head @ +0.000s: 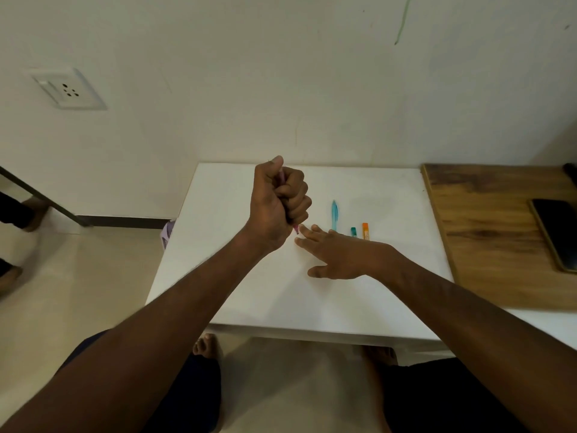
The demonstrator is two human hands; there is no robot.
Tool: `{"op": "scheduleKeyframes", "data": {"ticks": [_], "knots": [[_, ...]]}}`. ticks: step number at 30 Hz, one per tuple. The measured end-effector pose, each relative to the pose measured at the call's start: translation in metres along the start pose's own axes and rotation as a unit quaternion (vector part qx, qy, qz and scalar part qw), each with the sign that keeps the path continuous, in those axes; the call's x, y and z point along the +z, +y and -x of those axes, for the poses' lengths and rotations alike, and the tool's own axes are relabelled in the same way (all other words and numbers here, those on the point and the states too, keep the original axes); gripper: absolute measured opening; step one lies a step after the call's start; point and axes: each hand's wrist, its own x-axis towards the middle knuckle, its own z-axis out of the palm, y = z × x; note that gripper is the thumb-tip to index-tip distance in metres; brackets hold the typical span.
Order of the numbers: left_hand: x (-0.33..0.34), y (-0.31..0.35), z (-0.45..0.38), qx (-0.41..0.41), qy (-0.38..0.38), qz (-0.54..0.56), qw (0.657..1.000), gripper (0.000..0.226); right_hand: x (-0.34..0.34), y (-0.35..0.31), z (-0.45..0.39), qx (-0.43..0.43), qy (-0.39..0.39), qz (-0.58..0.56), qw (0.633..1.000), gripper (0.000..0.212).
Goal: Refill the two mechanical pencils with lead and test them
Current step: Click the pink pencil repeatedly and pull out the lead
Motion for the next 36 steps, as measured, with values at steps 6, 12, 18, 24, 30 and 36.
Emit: {"op": "scheduleKeyframes", "data": {"ticks": [6,12,18,24,30,36], "knots": [[-0.004,0.001,0.002,0.000,0.019,-0.004,1.000,0.048,0.003,0.001,-0.002,0.000,-0.002,0.004,1.000,0.083],[-0.011,0.000,0.004,-0.003,0.020,0.014,1.000,0.052,0.005,0.004,-0.006,0.000,-0.002,0.002,1.000,0.083],[-0.014,0.006,0.002,-0.001,0.019,0.032,0.999,0.053,0.006,0.005,-0.006,-0.006,0.004,-0.009,1.000,0.082],[-0.015,0.009,0.001,0.011,0.014,0.035,0.999,0.050,0.005,0.005,-0.006,-0.006,0.006,-0.007,1.000,0.082],[-0.013,0.009,0.000,0.009,0.020,0.025,0.999,0.051,0.004,0.003,-0.005,-0.006,0.003,-0.002,1.000,0.082],[-0.011,0.009,-0.001,0.006,0.036,0.018,0.999,0.056,0.005,0.003,-0.004,-0.007,0.003,-0.002,1.000,0.082]]}}
